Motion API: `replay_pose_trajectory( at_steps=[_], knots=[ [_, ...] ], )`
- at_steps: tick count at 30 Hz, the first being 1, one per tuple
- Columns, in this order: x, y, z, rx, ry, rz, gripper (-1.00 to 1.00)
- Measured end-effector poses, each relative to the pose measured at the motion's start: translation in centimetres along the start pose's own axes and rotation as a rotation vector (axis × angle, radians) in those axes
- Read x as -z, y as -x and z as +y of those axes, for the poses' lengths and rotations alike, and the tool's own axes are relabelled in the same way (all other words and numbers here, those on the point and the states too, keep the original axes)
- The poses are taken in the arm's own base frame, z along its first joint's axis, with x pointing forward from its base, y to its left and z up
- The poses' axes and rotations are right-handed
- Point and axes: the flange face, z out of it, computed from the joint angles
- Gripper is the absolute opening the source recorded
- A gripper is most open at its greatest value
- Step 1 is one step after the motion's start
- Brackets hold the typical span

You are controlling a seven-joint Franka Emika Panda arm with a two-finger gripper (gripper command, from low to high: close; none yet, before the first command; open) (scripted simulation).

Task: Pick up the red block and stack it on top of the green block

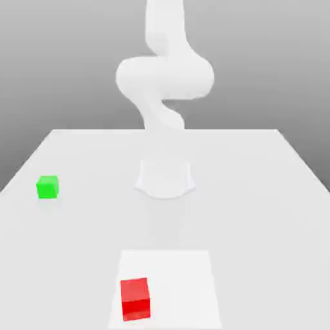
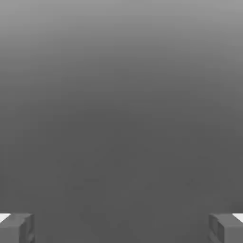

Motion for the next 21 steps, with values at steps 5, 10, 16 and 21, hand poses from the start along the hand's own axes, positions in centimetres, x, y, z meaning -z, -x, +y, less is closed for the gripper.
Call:
replay_pose_trajectory(
  at_steps=[5,10,16,21],
  knots=[
    [-9.0,0.6,1.1,-0.195,0.154,-0.01,0.0],
    [-17.3,1.5,3.8,-0.387,0.292,-0.017,0.0],
    [-26.2,3.5,8.6,-0.621,0.447,-0.026,0.0],
    [-32.4,6.0,13.5,-0.824,0.568,-0.035,0.0]
  ],
)
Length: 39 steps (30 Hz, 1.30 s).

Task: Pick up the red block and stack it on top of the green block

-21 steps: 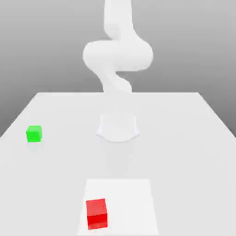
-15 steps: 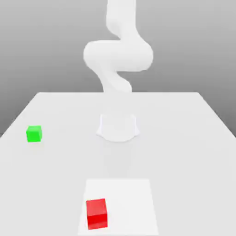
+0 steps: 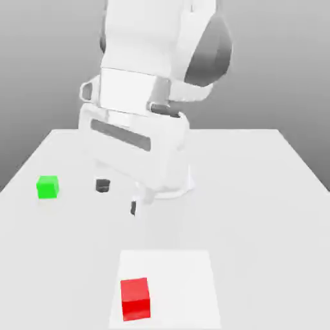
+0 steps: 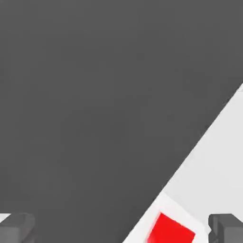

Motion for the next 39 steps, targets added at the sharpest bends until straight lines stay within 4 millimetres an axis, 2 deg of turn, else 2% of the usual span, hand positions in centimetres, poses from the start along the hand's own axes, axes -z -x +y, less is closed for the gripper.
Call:
replay_pose_trajectory(
  at_steps=[4,9,14,15,21,23,27,30,33,36,39],
  knots=[
    [-5.8,-0.3,1.9,-0.165,0.097,-0.018,0.0],
    [-12.0,0.3,4.9,-0.353,0.212,-0.047,0.0],
    [-18.0,0.8,6.5,-0.382,0.228,-0.051,0.0],
    [-18.7,0.9,6.7,-0.382,0.229,-0.051,-1.0],
    [-19.0,0.9,6.8,-0.382,0.227,-0.052,-1.0],
    [-17.7,0.8,6.4,-0.384,0.226,-0.053,-1.0],
    [-13.3,0.1,5.5,-0.391,0.228,-0.049,-1.0],
    [-12.8,-7.1,6.5,-0.622,0.236,0.007,-1.0],
    [-12.5,-14.8,9.0,-0.888,0.242,0.062,-1.0],
    [-11.6,-23.9,13.7,-1.222,0.246,0.121,-1.0],
    [-10.2,-31.1,20.0,-1.57,0.243,0.173,-1.0]
  ],
)
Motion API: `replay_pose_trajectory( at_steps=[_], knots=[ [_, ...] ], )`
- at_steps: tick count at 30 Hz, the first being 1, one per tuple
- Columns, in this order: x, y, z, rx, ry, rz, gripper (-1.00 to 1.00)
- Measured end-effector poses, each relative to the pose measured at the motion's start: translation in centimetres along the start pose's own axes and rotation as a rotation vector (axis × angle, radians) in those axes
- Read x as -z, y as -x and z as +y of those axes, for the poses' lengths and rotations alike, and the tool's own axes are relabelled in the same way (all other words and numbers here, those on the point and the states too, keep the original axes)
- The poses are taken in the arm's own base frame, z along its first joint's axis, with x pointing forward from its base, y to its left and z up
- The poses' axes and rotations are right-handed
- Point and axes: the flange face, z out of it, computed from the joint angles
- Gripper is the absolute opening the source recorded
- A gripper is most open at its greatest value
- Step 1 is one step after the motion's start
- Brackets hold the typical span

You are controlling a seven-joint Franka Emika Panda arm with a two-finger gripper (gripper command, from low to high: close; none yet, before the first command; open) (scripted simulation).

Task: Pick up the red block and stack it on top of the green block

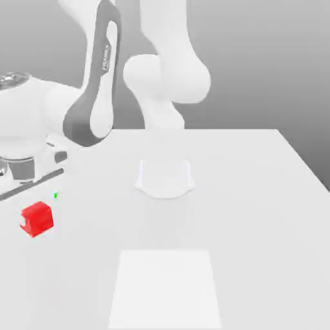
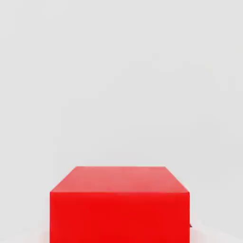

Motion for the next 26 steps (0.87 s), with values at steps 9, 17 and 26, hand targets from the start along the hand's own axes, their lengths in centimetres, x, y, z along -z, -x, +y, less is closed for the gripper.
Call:
replay_pose_trajectory(
  at_steps=[9,17,26],
  knots=[
    [-0.1,-16.9,-7.3,-0.816,0.072,-0.03,-1.0],
    [-3.2,-17.6,-7.1,-0.886,0.143,-0.057,-1.0],
    [-5.9,-17.9,-7.0,-0.892,0.122,-0.041,-1.0]
  ],
)
